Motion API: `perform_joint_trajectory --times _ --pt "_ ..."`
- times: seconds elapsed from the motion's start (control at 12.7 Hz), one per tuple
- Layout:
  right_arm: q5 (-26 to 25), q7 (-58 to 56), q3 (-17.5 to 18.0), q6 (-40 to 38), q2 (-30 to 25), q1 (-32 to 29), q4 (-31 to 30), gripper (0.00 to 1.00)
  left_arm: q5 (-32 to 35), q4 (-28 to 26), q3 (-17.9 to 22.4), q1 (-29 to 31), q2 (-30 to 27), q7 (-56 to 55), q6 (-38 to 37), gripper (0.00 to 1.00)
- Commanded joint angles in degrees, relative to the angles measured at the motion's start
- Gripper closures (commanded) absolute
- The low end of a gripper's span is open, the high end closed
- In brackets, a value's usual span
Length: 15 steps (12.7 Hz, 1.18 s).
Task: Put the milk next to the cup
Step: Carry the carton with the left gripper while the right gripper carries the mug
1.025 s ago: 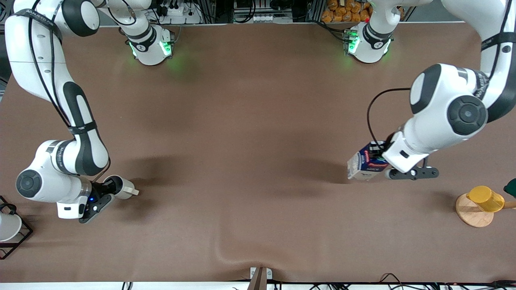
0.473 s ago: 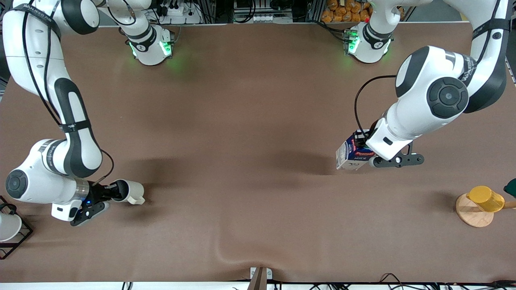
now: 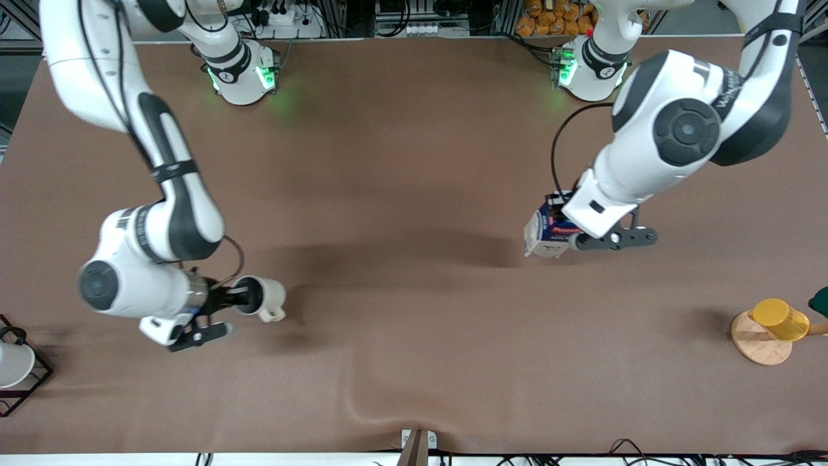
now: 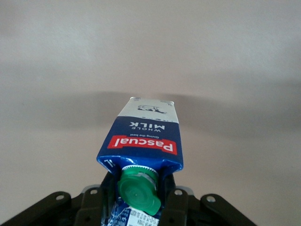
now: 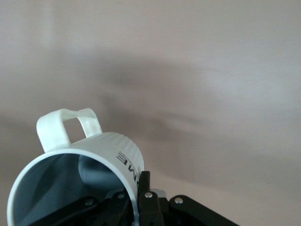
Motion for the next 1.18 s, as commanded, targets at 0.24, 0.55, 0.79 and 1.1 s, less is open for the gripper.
perform_joint_trajectory --times 0.24,0.55,0.79,1.1 --pt "-1.25 34.12 -1.05 0.2 -1.5 16.19 -0.28 1.0 0.78 -0.2 -4.69 0.45 -1.06 -3.76 -4.23 0.57" --pt "-5.21 51.99 -1.05 5.2 1.04 24.11 0.26 1.0 0.78 -0.81 -4.95 0.18 -1.06 -3.68 -5.29 0.57" --pt "-5.3 54.92 -1.05 13.7 4.29 26.84 0.26 1.0 0.78 -0.9 -5.92 0.36 -0.97 -3.76 -6.17 0.57" --pt "-5.3 58.07 -1.05 20.85 8.69 29.66 1.74 1.0 0.78 -0.9 -5.92 -0.34 -0.1 -5.08 -5.91 0.57"
